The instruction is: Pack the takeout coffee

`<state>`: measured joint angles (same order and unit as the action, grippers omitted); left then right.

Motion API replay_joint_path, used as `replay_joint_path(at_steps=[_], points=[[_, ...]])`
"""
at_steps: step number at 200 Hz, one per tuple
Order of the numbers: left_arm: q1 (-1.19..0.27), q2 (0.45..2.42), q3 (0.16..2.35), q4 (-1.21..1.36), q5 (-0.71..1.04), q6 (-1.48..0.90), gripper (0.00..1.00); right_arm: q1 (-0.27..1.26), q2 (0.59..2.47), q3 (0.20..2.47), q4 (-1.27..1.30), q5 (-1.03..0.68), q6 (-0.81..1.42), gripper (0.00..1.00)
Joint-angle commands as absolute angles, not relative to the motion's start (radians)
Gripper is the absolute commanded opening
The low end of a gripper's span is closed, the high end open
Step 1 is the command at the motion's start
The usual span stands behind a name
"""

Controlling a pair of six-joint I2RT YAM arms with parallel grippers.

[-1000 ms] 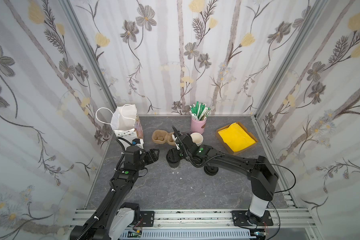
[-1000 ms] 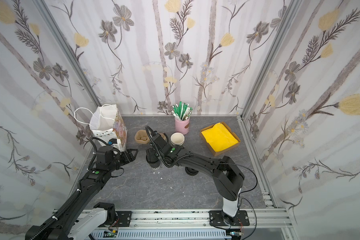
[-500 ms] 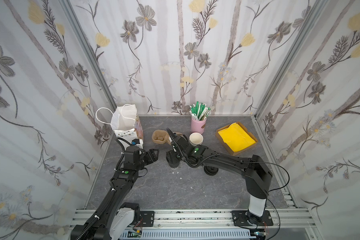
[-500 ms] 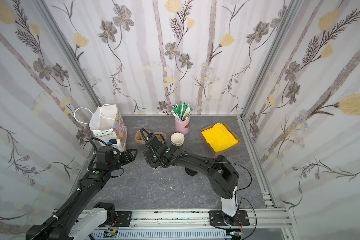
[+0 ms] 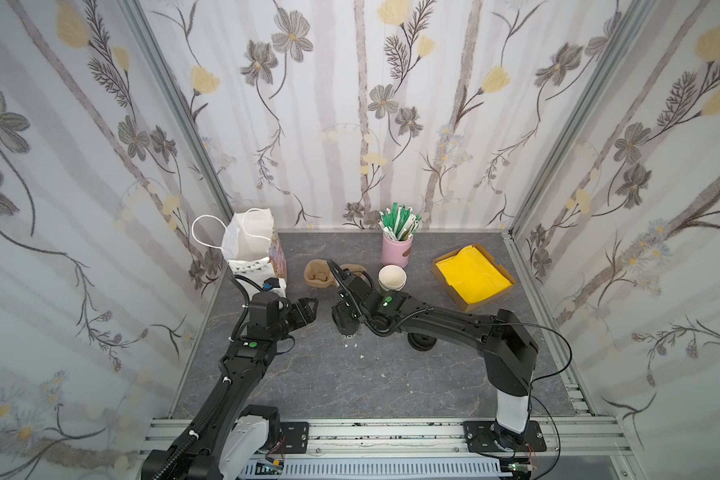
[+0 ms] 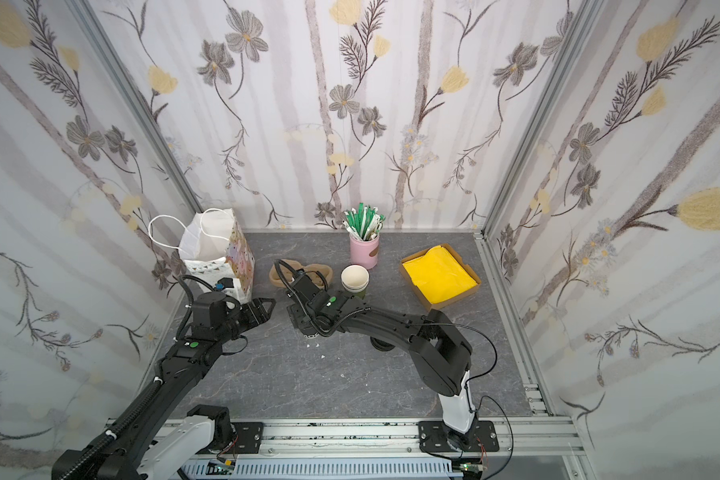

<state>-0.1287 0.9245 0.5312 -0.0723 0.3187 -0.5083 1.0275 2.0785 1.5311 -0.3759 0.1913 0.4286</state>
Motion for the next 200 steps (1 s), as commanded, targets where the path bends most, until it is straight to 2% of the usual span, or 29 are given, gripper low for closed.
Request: replay_joint_path(at_steps=[1,200], points=[[-0.128,0.922,0.526,-0.049,0.323,-0.511,0.76,1.031,2.097,1.534,-0.404,0.2,0.422,0.72],[-0.124,0.937,0.529,-0.05,0.331,-0.511,0.76,1.032,2.116,1.493,-0.419,0.186,0.417,0.74]])
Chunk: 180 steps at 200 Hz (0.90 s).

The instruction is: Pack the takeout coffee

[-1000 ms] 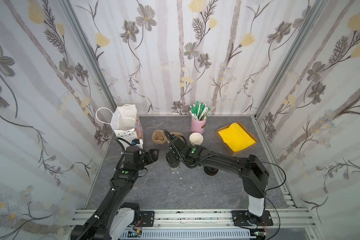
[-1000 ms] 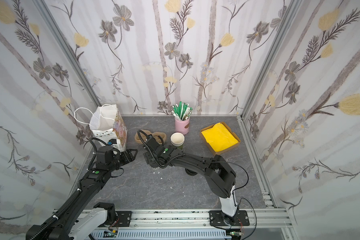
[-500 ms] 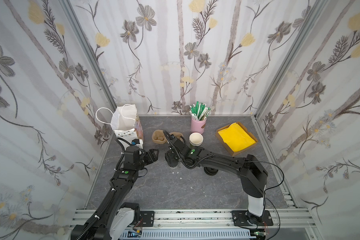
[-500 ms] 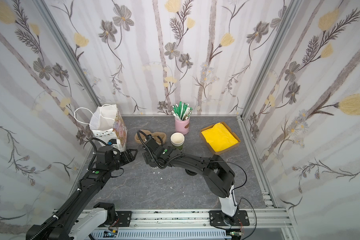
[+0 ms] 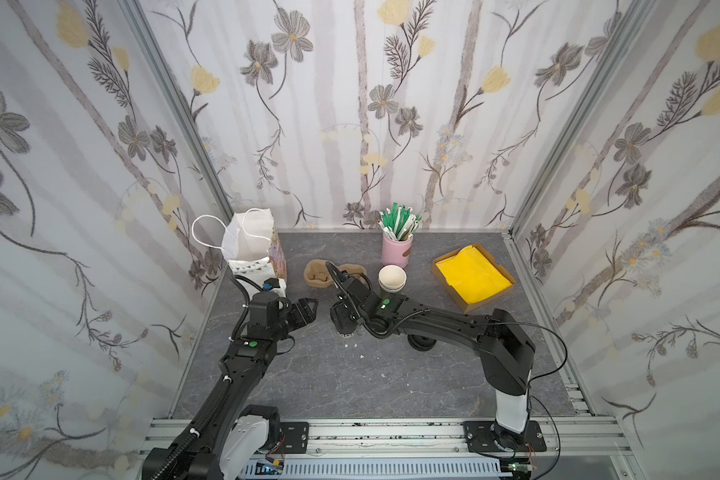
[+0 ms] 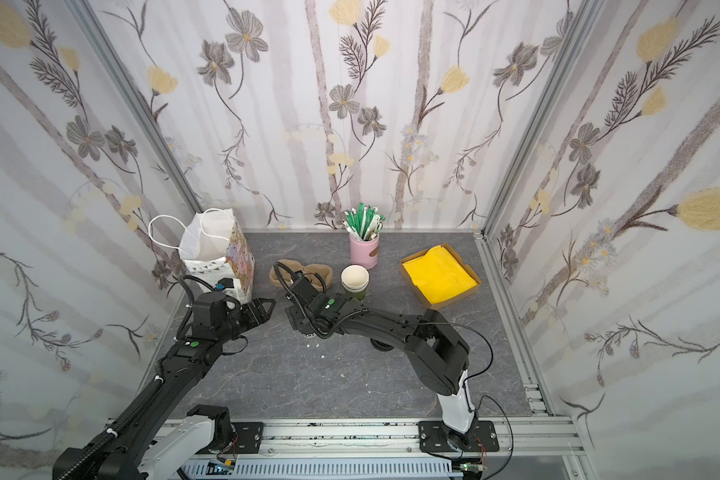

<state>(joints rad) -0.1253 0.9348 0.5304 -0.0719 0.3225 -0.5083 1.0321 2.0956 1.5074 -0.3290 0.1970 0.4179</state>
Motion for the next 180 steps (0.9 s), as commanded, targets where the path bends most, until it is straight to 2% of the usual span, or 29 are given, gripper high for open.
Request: replay_joint_path(at_steps=[1,79,180], points=[[-0.124,0.937,0.529,-0.05,0.331,-0.512,0.76,1.032,2.116,1.494,-0.419,0.186,0.416,0.74],[-0.121,0.934,0.529,-0.049,0.332,-0.512,0.76,1.032,2.114,1.511,-0.444,0.21,0.402,0.72],[-0.12,0.926,0.526,-0.05,0.318,-0.523,0.76,1.029,1.993,1.569,-0.446,0.233,0.397,0.67]])
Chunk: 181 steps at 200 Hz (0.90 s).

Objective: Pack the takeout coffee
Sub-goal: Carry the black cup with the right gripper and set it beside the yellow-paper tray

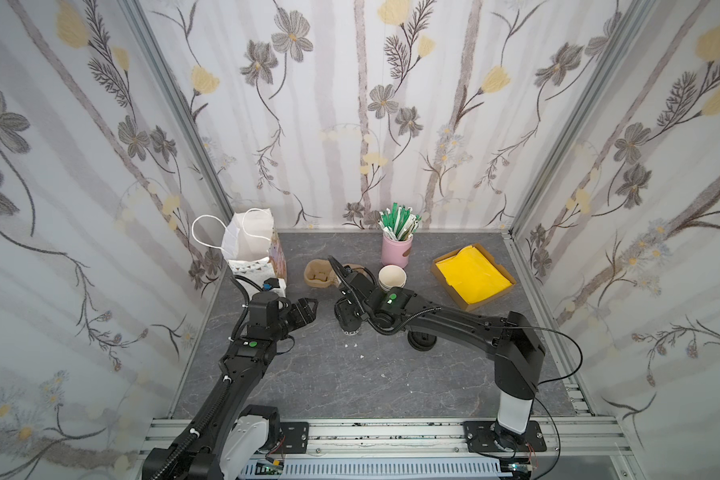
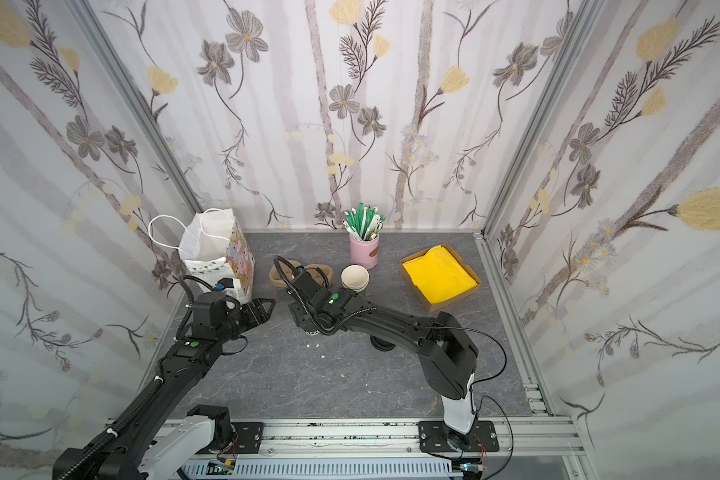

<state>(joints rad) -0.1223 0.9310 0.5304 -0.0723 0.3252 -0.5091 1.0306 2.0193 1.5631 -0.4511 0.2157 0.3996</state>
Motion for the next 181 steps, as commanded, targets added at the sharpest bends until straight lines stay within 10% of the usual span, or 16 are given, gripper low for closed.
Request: replay_joint_path(at_steps=[1,181], points=[[-0.12,0.925,0.526,-0.049,0.319,-0.522,0.76,1.029,1.992,1.569,-0.446,0.233,0.397,0.67],[-0.584,0.958,0.704,-0.051,0.178,-0.515,0.72,0.918,1.402,1.216,-0.543,0.301,0.544,0.65]])
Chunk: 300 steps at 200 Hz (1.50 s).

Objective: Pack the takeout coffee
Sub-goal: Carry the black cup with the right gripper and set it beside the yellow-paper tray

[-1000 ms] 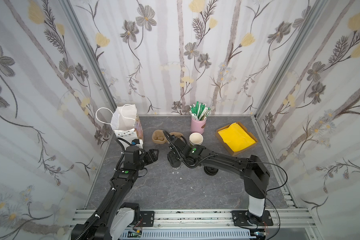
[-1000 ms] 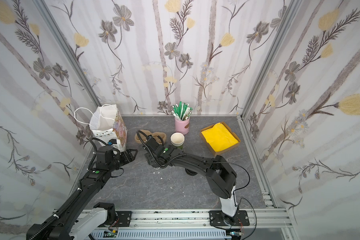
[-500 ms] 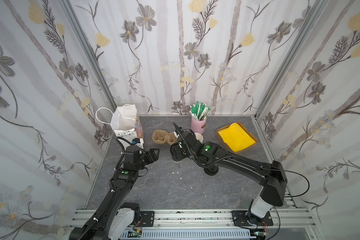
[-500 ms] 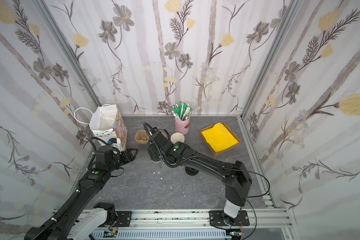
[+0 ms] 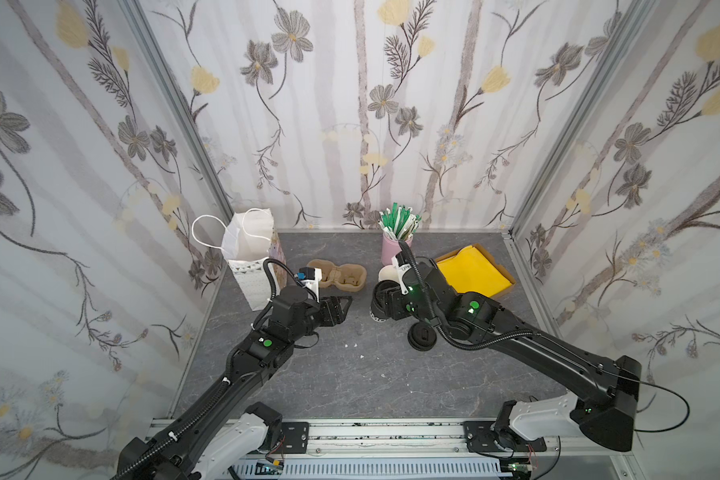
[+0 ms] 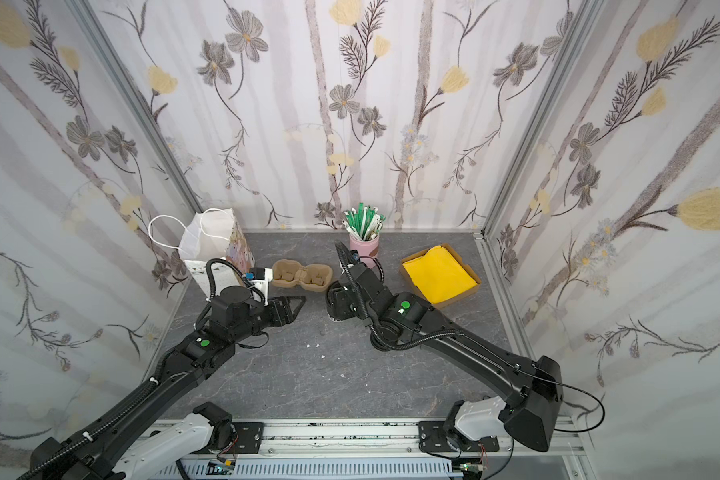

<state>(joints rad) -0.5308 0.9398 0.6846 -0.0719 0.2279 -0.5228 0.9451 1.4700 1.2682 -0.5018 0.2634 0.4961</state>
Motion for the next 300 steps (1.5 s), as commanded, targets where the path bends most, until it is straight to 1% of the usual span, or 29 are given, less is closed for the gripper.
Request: replay_joint_path(at_steps=[1,37,41,77,107,122,142,193,225,260,300], points=[[-0.588,0.959,0.704,-0.051,0.176,-0.514,0.72,0.915,1.397,1.212,-0.545,0.302,0.544,0.65],[-0.7,1.018,0.742,-0.049,0.148,-0.496,0.72,0.829,1.225,1.066,-0.586,0.321,0.563,0.62],[-0.714,1.025,0.748,-0.049,0.144,-0.493,0.72,0.789,1.206,1.049,-0.59,0.323,0.562,0.62],[-0.832,1.115,0.801,-0.042,0.119,-0.466,0.72,0.628,1.072,0.916,-0.624,0.307,0.535,0.63],[-0.894,1.206,0.847,-0.012,0.112,-0.463,0.72,0.463,1.027,0.843,-0.627,0.273,0.467,0.62],[-0.912,1.243,0.873,0.015,0.125,-0.464,0.72,0.375,1.028,0.825,-0.627,0.267,0.441,0.62],[-0.929,1.288,0.901,0.053,0.143,-0.466,0.72,0.245,1.019,0.798,-0.584,0.203,0.41,0.62],[-0.948,1.343,0.924,0.087,0.172,-0.472,0.72,0.027,1.042,0.794,-0.543,0.241,0.372,0.63],[-0.948,1.345,0.907,0.096,0.167,-0.468,0.72,-0.079,1.093,0.79,-0.499,0.249,0.33,0.63],[-0.948,1.344,0.885,0.1,0.161,-0.463,0.72,-0.187,1.159,0.761,-0.414,0.188,0.292,0.63],[-0.948,1.336,0.866,0.104,0.148,-0.466,0.72,-0.228,1.252,0.72,-0.352,0.139,0.266,0.63]])
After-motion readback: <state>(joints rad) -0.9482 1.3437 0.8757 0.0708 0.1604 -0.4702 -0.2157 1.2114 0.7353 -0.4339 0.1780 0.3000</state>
